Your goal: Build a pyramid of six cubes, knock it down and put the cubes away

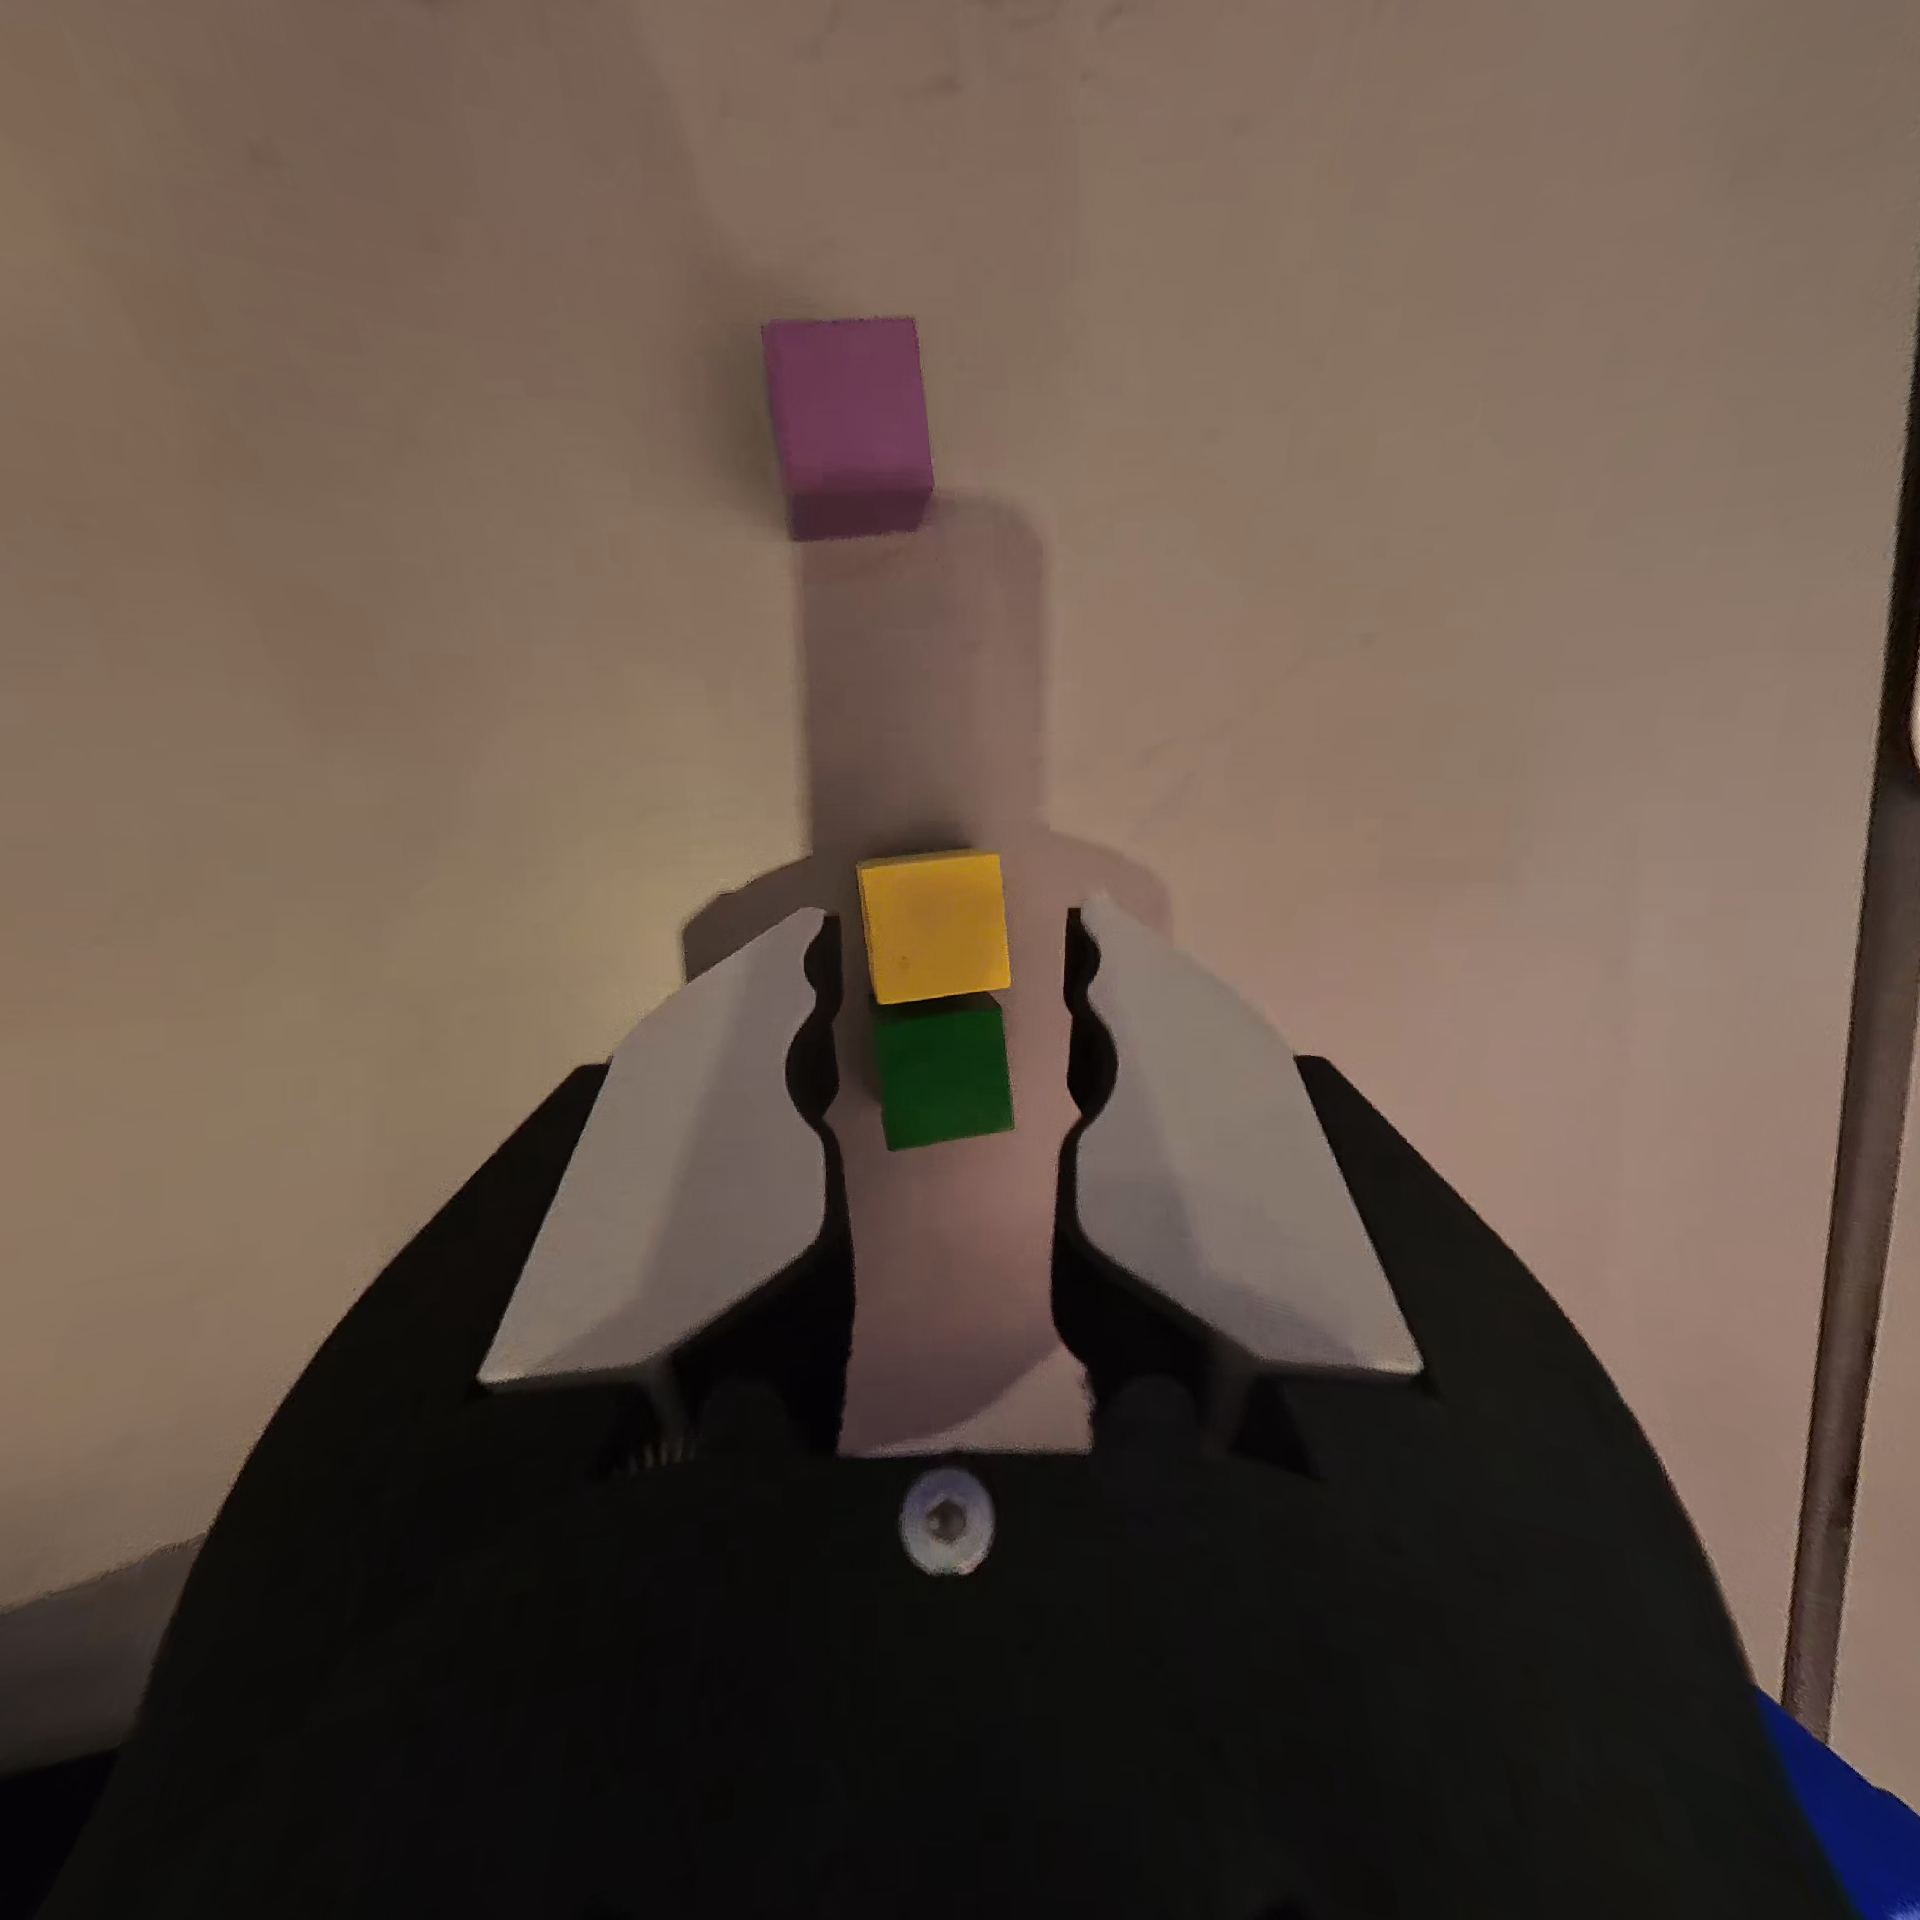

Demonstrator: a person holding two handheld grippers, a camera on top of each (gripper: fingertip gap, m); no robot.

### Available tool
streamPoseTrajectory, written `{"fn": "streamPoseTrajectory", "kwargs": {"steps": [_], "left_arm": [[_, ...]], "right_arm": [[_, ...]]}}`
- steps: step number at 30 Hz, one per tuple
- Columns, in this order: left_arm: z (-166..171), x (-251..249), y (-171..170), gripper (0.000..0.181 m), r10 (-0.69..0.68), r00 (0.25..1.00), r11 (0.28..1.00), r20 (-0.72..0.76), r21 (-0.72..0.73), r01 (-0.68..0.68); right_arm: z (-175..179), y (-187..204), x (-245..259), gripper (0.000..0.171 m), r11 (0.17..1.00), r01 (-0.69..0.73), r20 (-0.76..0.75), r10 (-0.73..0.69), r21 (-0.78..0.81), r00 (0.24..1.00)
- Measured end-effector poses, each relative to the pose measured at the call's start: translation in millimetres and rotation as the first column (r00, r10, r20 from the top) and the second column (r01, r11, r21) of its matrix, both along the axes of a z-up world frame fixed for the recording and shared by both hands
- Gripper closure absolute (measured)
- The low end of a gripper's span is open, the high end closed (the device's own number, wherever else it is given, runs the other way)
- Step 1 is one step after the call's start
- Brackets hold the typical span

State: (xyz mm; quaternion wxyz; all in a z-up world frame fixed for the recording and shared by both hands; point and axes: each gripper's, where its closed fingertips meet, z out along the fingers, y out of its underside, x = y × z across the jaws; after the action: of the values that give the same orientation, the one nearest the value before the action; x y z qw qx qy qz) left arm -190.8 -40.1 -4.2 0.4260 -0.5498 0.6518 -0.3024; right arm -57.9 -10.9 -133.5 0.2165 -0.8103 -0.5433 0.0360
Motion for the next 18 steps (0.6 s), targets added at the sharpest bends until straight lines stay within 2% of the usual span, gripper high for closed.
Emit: {"fn": "streamPoseTrajectory", "kwargs": {"steps": [4, 6, 18], "left_arm": [[-10.1, 1.8, -5.7, 0.148, -0.055, 0.998, 0.996, -0.005, -0.064, 0.055], [-10.2, 2.4, -5.5, 0.148, -0.055, 0.998, 0.996, -0.008, -0.068, 0.054], [-8.4, 0.0, -6.2, 0.150, -0.045, 0.999, 0.998, -0.011, -0.045, 0.044]], "right_arm": [[-12.5, -6.9, 0.6, 0.131, 0.998, -0.008, 0.028, 0.010, -0.067, 1.000], [-15.3, -3.7, 2.9, 0.141, 0.999, -0.010, 0.051, 0.012, -0.048, 0.999], [-13.8, 5.5, -41.8, 0.143, 0.993, -0.104, -0.058, 0.101, -0.051, 0.993]]}}
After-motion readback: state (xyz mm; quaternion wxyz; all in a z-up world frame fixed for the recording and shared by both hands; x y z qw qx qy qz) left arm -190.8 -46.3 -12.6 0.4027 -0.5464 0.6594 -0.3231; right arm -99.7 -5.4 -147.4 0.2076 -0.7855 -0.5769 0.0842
